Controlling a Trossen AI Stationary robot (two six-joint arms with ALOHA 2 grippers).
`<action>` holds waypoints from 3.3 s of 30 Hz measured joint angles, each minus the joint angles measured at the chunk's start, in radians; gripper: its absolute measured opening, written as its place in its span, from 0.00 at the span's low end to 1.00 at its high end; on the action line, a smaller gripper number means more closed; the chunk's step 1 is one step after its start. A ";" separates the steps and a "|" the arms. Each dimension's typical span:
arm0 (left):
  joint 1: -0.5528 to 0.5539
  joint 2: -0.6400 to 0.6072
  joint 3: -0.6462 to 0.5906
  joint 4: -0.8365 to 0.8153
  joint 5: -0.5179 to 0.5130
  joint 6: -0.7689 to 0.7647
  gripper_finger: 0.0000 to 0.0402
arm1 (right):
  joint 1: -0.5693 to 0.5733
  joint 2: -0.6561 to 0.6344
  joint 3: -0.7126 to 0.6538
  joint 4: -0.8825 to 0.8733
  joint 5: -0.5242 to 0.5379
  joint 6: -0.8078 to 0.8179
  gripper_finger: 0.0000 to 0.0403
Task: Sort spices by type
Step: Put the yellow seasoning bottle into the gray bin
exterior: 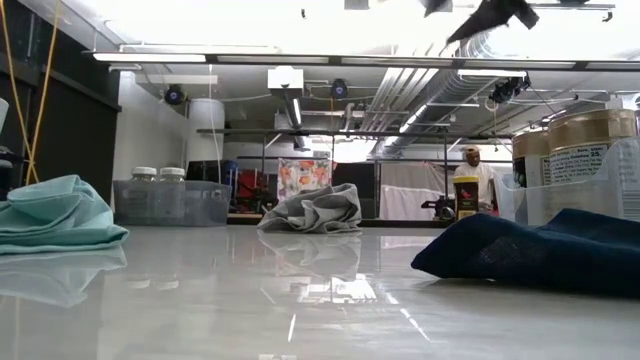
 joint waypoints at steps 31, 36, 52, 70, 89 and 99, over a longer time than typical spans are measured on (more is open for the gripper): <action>0.714 -0.101 -0.662 1.323 0.304 -0.100 0.02 | -1.176 0.022 -0.219 0.184 -0.845 -0.778 0.01; 0.789 -0.125 -0.662 1.408 0.443 -0.098 0.02 | -1.176 0.065 -0.256 0.231 -0.842 -0.723 0.00; 0.859 -0.360 -0.662 1.241 0.695 0.057 0.02 | -1.162 0.158 -0.255 0.297 -0.708 -0.591 0.00; 0.859 -0.443 -0.662 1.036 0.691 0.067 0.02 | -1.104 0.226 -0.250 0.322 -0.687 -0.516 0.00; 0.859 -0.477 -0.662 1.036 0.691 0.154 0.02 | -0.514 0.230 -0.254 0.341 -0.700 -0.106 0.00; 0.854 -0.474 -0.662 1.031 0.692 0.143 0.02 | -0.172 0.325 -0.253 0.534 -0.632 0.171 0.00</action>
